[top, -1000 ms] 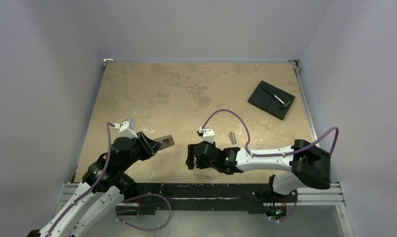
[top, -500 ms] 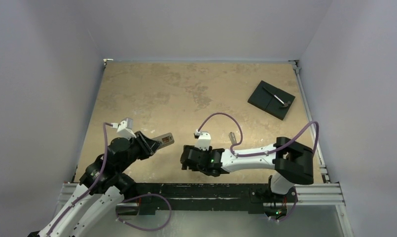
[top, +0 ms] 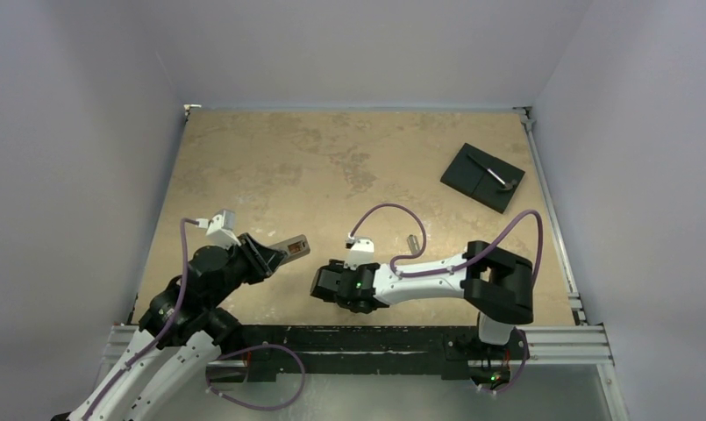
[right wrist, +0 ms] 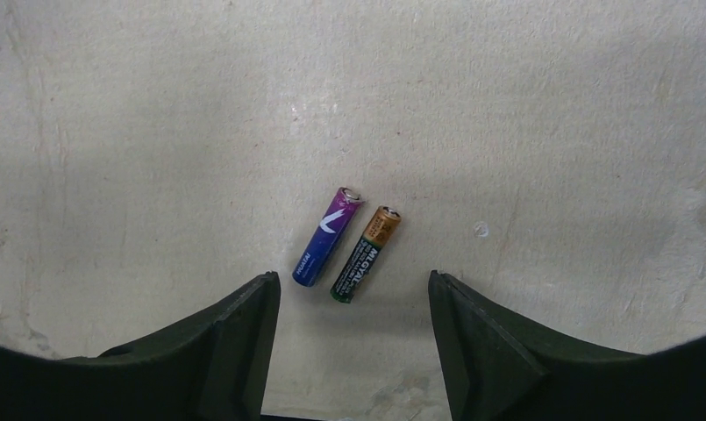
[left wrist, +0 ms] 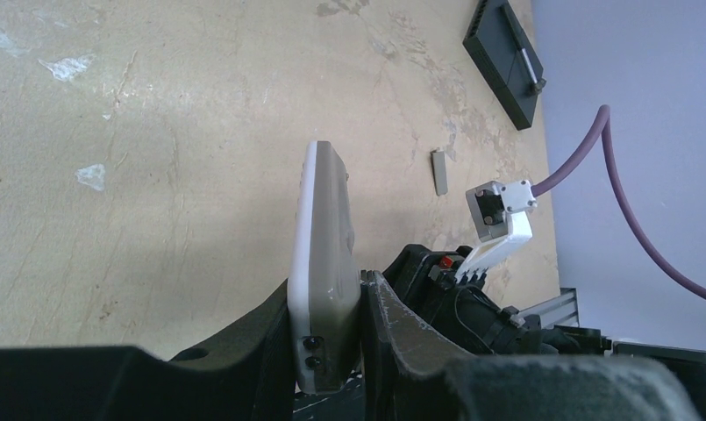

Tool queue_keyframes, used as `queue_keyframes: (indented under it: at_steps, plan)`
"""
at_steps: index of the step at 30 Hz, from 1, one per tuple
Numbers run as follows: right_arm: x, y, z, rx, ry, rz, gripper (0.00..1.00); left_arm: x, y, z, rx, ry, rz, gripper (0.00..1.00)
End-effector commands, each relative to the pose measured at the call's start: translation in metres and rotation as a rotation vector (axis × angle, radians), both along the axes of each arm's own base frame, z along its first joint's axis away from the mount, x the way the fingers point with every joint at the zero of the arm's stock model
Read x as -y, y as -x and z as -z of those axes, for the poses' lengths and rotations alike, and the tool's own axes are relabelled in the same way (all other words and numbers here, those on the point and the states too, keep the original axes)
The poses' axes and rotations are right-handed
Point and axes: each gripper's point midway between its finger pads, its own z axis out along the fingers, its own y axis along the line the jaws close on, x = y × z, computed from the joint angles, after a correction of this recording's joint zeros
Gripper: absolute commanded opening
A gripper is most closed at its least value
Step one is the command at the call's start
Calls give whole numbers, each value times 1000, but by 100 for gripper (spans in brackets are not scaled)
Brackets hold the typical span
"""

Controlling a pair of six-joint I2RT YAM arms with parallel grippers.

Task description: Load the batteries into the remote control

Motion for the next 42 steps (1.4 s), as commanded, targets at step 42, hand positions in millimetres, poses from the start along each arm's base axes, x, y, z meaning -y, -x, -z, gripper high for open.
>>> queue_keyframes:
  at_steps: [42]
  plan:
    - [14, -23, 2, 102, 163, 35, 47, 16, -8, 6, -27, 23, 34, 0]
